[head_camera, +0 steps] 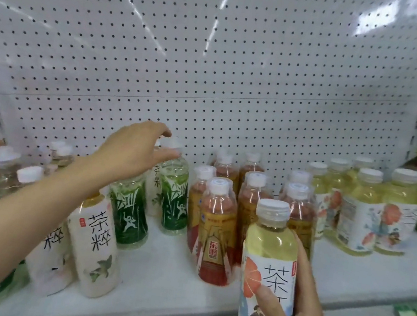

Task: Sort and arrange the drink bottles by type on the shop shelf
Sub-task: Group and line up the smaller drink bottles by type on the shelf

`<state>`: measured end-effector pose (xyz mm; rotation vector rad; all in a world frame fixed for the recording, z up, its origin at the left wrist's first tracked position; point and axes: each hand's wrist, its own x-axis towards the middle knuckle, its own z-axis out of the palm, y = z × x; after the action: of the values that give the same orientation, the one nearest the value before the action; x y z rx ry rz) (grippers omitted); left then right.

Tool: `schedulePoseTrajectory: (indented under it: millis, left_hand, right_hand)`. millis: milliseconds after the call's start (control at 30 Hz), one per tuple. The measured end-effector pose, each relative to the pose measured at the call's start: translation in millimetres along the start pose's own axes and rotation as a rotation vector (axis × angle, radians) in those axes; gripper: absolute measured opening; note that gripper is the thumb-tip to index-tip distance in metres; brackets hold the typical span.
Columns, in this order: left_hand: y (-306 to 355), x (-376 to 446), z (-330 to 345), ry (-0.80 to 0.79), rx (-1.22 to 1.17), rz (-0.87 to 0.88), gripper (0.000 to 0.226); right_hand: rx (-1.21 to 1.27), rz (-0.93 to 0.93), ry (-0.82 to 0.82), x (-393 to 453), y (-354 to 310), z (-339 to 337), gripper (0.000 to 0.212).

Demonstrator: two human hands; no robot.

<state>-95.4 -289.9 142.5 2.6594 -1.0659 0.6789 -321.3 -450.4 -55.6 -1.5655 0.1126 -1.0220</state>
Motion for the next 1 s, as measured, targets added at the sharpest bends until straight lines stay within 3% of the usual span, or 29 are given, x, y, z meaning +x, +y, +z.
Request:
schedulePoseTrajectory:
  millis: [167,400,567,767,1000]
  left_hand:
    - [72,-39,15,-0.035,-0.046,0.135,0.065]
    - [150,-58,57,0.068,-0.072,0.195,0.075]
    - [182,-54,86,0.087,0.105,0.126,0.089]
    - [189,-58,90,0.103,0.123,0.052,0.094]
    - [202,-59,89,0.08,0.099,-0.015,0.106]
  right_hand:
    - [0.079,0.042,0.037,7,-3,-33,0.093]
    - [0.029,0.066,0.047,28,8,-100,0.083]
    - [-0.076,0.086,0.026,68,18,-165,0.091]
    - [-0.121,0.097,-0.016,125,38,-224,0.093]
    - [-0.061,0.123,-0.044,143,62,-258,0.076]
